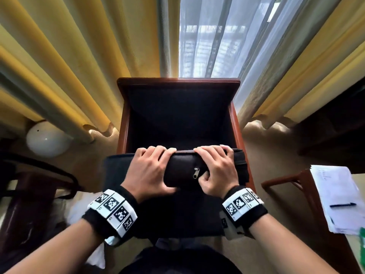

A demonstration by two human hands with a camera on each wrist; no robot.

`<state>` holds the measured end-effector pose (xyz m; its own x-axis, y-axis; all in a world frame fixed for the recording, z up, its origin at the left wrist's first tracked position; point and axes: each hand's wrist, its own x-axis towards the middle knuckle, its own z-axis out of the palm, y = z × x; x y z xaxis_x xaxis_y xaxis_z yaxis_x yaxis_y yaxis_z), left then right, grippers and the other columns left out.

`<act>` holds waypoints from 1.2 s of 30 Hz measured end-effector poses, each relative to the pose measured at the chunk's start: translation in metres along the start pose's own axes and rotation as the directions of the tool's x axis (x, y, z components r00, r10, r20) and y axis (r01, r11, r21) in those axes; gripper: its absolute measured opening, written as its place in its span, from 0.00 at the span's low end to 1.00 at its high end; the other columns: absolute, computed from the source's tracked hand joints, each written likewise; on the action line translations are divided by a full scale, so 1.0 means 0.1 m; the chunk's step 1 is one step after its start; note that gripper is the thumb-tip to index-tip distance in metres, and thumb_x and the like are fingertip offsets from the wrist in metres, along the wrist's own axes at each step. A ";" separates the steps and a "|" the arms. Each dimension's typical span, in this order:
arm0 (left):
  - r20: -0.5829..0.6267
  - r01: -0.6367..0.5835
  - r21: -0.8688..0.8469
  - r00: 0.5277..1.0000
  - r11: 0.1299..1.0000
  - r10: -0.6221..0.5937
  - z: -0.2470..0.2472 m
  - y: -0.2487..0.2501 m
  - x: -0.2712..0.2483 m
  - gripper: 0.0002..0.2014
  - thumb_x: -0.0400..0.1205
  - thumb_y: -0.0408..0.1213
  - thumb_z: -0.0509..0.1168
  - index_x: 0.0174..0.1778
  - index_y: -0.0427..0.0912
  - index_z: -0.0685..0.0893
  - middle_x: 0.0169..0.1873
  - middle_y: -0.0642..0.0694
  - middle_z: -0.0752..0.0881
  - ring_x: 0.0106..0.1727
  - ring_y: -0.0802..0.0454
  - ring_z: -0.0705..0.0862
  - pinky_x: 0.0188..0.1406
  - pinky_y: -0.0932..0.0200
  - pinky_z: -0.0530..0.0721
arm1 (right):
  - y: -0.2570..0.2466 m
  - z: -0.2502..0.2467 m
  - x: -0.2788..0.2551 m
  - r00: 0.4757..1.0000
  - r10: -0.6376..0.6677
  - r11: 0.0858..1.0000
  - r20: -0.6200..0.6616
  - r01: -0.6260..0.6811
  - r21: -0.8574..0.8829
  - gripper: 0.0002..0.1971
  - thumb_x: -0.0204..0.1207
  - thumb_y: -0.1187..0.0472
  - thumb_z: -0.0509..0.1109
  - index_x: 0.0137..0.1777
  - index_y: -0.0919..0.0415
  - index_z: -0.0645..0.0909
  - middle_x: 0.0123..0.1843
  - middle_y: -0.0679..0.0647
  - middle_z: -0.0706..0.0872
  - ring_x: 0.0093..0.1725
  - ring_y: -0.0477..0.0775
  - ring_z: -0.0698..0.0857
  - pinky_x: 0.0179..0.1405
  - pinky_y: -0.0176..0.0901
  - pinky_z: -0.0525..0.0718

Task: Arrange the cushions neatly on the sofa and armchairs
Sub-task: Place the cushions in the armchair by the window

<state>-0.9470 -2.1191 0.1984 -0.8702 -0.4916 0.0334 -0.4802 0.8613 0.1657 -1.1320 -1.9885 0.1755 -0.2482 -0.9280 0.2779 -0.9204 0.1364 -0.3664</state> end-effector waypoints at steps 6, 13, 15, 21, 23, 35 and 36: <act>-0.008 0.163 -0.028 0.986 0.986 -0.164 -0.17 -0.64 -0.35 0.57 0.52 0.74 0.70 0.77 0.49 0.73 0.68 0.46 0.79 0.67 0.42 0.80 0.62 0.40 0.74 | 0.34 -0.05 0.12 1.000 0.000 1.000 -0.021 0.001 0.013 0.25 0.63 0.54 0.64 0.61 0.61 0.85 0.56 0.52 0.89 0.56 0.58 0.85 0.64 0.55 0.73; -0.099 0.205 -0.456 0.955 0.866 -0.278 -0.19 -0.77 -0.32 0.47 0.50 0.51 0.85 0.68 0.50 0.80 0.59 0.54 0.85 0.58 0.54 0.85 0.60 0.65 0.77 | 0.03 -0.05 0.25 0.997 0.079 0.997 -0.022 -0.078 0.027 0.35 0.66 0.32 0.66 0.67 0.54 0.82 0.59 0.47 0.87 0.60 0.53 0.83 0.66 0.57 0.70; -0.133 0.139 -0.419 0.968 0.897 -0.212 -0.33 -0.64 -0.20 0.44 0.50 0.44 0.87 0.65 0.51 0.82 0.54 0.53 0.88 0.53 0.50 0.88 0.54 0.63 0.79 | -0.13 -0.08 0.27 0.995 -0.027 0.999 0.098 0.029 -0.024 0.51 0.54 0.24 0.70 0.75 0.54 0.76 0.64 0.49 0.83 0.64 0.53 0.81 0.69 0.61 0.69; -0.221 -0.087 -0.408 0.975 0.909 -0.006 -0.92 -0.01 0.31 0.39 0.55 0.40 0.86 0.64 0.52 0.83 0.54 0.53 0.90 0.54 0.57 0.87 0.53 0.68 0.80 | -0.06 -0.61 0.37 0.997 0.015 0.996 -0.071 -0.009 0.086 0.57 0.38 0.35 0.84 0.71 0.60 0.80 0.55 0.55 0.81 0.54 0.61 0.80 0.59 0.60 0.79; -0.275 -0.154 -0.432 0.961 0.889 0.033 -1.13 0.21 0.44 0.38 0.54 0.44 0.85 0.63 0.53 0.84 0.54 0.57 0.88 0.53 0.62 0.85 0.54 0.72 0.78 | 0.09 -0.84 0.28 0.975 0.054 0.979 -0.214 -0.009 0.206 0.53 0.34 0.42 0.89 0.66 0.62 0.83 0.52 0.55 0.82 0.52 0.60 0.81 0.57 0.56 0.80; -0.022 -0.108 -0.594 0.993 0.797 0.118 0.19 0.75 0.75 0.52 0.57 0.68 0.73 0.79 0.56 0.67 0.69 0.58 0.76 0.72 0.59 0.73 0.69 0.47 0.66 | 0.55 -0.49 -0.31 0.865 0.492 0.766 0.093 -0.481 0.426 0.48 0.48 0.68 0.67 0.77 0.54 0.68 0.69 0.55 0.76 0.71 0.59 0.76 0.75 0.55 0.74; 0.009 -0.083 -0.588 0.994 0.805 0.109 0.23 0.69 0.72 0.54 0.55 0.70 0.73 0.79 0.57 0.65 0.71 0.59 0.75 0.73 0.60 0.71 0.69 0.49 0.64 | 0.47 -0.57 -0.28 0.875 0.469 0.777 0.124 -0.475 0.414 0.50 0.48 0.68 0.68 0.78 0.55 0.67 0.70 0.54 0.75 0.72 0.58 0.75 0.75 0.51 0.73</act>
<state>-1.0450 -2.0916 0.1898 -0.9182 -0.3939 0.0423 -0.2497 0.6582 0.7102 -1.1855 -1.9370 0.2009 -0.6111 -0.7906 -0.0387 -0.4721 0.4033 -0.7839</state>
